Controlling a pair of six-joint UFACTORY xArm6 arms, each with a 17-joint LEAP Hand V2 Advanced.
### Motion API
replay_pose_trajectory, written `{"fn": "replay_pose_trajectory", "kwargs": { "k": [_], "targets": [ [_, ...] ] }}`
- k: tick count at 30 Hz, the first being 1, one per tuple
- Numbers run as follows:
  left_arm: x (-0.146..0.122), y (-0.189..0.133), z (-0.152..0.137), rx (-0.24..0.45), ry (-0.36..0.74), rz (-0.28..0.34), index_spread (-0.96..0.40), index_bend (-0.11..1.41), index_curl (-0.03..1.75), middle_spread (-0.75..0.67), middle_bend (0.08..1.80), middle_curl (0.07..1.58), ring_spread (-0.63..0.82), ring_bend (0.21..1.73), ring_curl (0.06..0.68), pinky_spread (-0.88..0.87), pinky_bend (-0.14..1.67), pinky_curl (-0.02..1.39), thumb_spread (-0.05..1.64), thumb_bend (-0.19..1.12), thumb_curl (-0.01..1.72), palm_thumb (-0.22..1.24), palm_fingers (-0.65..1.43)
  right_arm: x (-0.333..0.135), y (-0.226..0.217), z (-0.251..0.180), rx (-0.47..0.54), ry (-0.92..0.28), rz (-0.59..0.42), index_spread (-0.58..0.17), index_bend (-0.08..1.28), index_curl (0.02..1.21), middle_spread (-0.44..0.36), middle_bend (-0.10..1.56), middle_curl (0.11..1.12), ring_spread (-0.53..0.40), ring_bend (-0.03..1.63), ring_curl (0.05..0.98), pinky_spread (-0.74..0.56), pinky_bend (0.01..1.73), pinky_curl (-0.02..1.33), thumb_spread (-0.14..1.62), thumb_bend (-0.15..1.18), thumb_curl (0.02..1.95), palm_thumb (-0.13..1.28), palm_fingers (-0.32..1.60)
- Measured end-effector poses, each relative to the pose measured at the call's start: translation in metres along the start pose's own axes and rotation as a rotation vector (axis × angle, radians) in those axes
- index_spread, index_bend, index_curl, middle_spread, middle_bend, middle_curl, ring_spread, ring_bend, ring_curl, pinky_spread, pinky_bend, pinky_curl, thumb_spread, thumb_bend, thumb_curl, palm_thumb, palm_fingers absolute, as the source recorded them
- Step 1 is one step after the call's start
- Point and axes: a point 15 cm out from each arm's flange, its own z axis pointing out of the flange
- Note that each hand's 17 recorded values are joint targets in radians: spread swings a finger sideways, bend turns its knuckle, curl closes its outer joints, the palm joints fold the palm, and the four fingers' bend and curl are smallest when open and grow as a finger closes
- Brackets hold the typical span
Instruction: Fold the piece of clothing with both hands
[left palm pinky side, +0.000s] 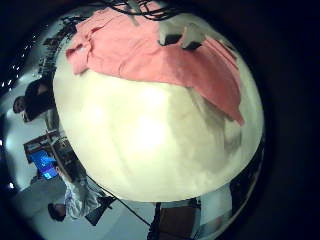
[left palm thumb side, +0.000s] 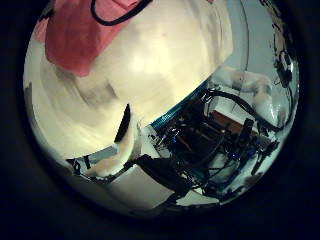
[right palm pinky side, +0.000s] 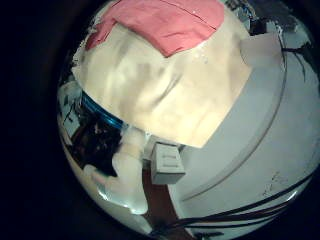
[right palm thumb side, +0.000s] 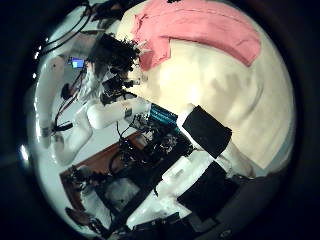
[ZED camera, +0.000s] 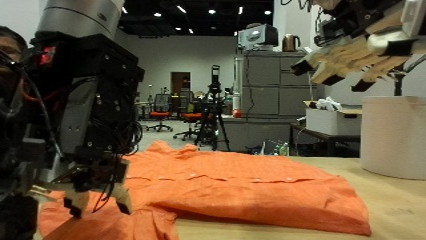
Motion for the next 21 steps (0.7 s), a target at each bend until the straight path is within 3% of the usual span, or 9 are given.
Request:
{"fn": "replay_pose_trajectory", "kwargs": {
  "k": [5, 17, 21],
  "targets": [
    [-0.006, 0.001, 0.006, -0.022, -0.041, -0.027, 0.11, 0.15, 0.28, 0.21, 0.26, 0.33, 0.44, 0.56, 0.205, 0.38, 0.38, 0.31, 1.04, -0.03, 0.34, 0.49, 0.10, 0.000, 0.002, 0.000, -0.003, -0.001, 0.001, -0.426, 0.18, 0.35, -0.008, 0.20, 0.35, 0.168, 0.26, 0.254, 0.34, 0.19, 0.25, 1.35, -0.01, 0.22, 0.59, 0.34],
    [-0.013, -0.005, 0.015, -0.082, -0.060, -0.049, 0.13, 0.16, 0.27, 0.12, 0.26, 0.35, 0.32, 0.58, 0.211, 0.29, 0.40, 0.31, 1.02, -0.03, 0.34, 0.48, 0.12, 0.000, 0.004, 0.003, -0.004, 0.000, -0.007, -0.425, 0.18, 0.34, -0.017, 0.20, 0.35, 0.168, 0.26, 0.255, 0.32, 0.19, 0.25, 1.32, -0.02, 0.18, 0.37, 0.33],
    [-0.012, -0.009, 0.017, -0.100, -0.058, -0.053, 0.09, 0.21, 0.30, -0.03, 0.40, 0.38, 0.22, 0.54, 0.187, 0.22, 0.31, 0.28, 1.02, -0.03, 0.34, 0.48, 0.31, 0.000, 0.004, 0.003, -0.004, 0.000, -0.010, -0.423, 0.18, 0.34, -0.018, 0.20, 0.36, 0.169, 0.26, 0.255, 0.32, 0.19, 0.25, 1.31, -0.02, 0.18, 0.34, 0.33]
  ]
}}
